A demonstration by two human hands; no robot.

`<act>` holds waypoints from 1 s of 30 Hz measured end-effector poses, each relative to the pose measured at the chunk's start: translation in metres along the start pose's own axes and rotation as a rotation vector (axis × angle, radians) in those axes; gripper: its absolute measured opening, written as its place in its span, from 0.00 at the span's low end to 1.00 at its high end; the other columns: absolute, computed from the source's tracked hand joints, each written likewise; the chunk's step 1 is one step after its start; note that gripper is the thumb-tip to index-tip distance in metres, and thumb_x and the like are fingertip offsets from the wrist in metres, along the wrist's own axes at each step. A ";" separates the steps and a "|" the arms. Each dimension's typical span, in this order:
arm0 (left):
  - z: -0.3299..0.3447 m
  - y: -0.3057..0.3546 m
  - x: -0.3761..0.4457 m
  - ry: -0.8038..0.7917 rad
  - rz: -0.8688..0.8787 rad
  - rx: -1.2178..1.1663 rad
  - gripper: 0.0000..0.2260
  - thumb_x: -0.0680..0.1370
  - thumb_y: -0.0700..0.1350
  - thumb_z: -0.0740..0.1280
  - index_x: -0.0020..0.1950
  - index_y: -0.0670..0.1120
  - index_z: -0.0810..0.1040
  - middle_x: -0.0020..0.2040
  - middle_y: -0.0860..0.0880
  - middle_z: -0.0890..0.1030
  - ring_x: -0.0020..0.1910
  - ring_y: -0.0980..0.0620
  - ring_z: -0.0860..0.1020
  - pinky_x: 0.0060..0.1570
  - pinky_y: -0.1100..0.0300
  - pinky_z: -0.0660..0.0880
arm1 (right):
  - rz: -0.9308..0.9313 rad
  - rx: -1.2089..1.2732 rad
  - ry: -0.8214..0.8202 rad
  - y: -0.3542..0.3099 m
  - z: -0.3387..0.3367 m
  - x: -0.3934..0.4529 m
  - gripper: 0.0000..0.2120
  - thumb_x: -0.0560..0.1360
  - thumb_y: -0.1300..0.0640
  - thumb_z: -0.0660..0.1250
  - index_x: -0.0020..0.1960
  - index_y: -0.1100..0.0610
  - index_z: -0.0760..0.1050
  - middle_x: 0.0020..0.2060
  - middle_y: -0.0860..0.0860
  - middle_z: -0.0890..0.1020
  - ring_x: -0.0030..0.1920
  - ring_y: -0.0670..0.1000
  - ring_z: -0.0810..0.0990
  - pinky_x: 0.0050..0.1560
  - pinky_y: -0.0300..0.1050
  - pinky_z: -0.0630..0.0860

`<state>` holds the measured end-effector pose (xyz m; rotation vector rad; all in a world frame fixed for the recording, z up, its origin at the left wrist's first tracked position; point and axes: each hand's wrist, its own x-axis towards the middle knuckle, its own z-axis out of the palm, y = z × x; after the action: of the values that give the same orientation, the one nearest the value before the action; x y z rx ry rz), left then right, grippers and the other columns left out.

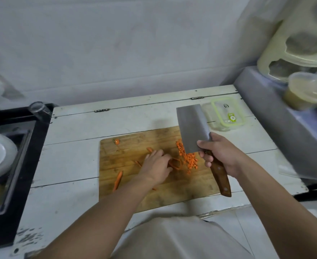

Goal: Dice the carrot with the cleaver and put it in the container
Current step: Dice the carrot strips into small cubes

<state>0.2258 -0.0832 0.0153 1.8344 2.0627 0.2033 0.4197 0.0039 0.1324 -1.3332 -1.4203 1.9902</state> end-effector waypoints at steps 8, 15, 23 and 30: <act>-0.003 0.012 0.009 -0.032 0.187 0.380 0.13 0.80 0.42 0.65 0.65 0.47 0.76 0.60 0.45 0.76 0.63 0.43 0.72 0.62 0.49 0.68 | 0.008 0.037 0.008 0.015 -0.004 -0.002 0.04 0.82 0.64 0.63 0.56 0.60 0.72 0.31 0.59 0.73 0.24 0.50 0.66 0.24 0.43 0.70; -0.021 0.026 0.020 -0.075 0.246 0.547 0.09 0.81 0.44 0.63 0.60 0.47 0.78 0.56 0.46 0.80 0.60 0.43 0.73 0.60 0.49 0.66 | 0.027 0.030 -0.009 0.020 -0.003 -0.002 0.07 0.82 0.63 0.64 0.59 0.60 0.72 0.31 0.58 0.74 0.25 0.50 0.67 0.25 0.42 0.71; -0.097 -0.054 -0.002 0.132 -0.473 -0.468 0.03 0.79 0.43 0.69 0.46 0.49 0.79 0.47 0.48 0.83 0.46 0.47 0.82 0.46 0.56 0.77 | 0.018 0.040 -0.031 0.026 -0.002 0.001 0.03 0.82 0.63 0.63 0.55 0.60 0.72 0.30 0.57 0.73 0.25 0.50 0.66 0.25 0.43 0.70; -0.022 -0.057 -0.085 0.053 -0.913 -1.048 0.06 0.79 0.34 0.69 0.45 0.40 0.74 0.40 0.39 0.79 0.31 0.45 0.79 0.39 0.48 0.81 | 0.107 0.013 -0.069 0.046 0.019 0.012 0.07 0.81 0.62 0.66 0.57 0.60 0.72 0.30 0.57 0.75 0.25 0.50 0.68 0.26 0.44 0.70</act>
<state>0.1717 -0.1717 0.0307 0.2458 1.9747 0.8497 0.4079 -0.0175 0.0870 -1.3739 -1.3905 2.1288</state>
